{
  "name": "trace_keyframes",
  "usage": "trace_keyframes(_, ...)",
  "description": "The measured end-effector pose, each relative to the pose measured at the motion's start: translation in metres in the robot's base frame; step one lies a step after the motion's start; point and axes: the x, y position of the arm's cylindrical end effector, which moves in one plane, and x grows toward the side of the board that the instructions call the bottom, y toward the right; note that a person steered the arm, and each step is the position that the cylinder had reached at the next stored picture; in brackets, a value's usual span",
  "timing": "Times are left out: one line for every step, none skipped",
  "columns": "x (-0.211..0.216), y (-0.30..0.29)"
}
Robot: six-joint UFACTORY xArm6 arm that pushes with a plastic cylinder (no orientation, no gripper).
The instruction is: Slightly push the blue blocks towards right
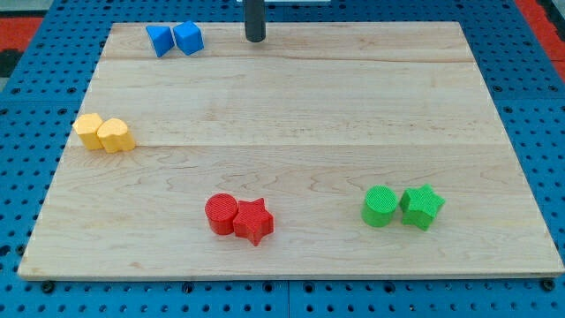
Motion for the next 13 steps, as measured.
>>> trace_keyframes(0.001, 0.0)
trace_keyframes(0.001, 0.013)
trace_keyframes(0.001, 0.013)
trace_keyframes(-0.001, 0.013)
trace_keyframes(-0.001, 0.013)
trace_keyframes(-0.001, 0.013)
trace_keyframes(-0.001, 0.012)
trace_keyframes(0.011, 0.09)
trace_keyframes(0.045, 0.103)
trace_keyframes(0.082, 0.02)
trace_keyframes(0.077, -0.094)
trace_keyframes(0.061, -0.178)
trace_keyframes(0.054, -0.258)
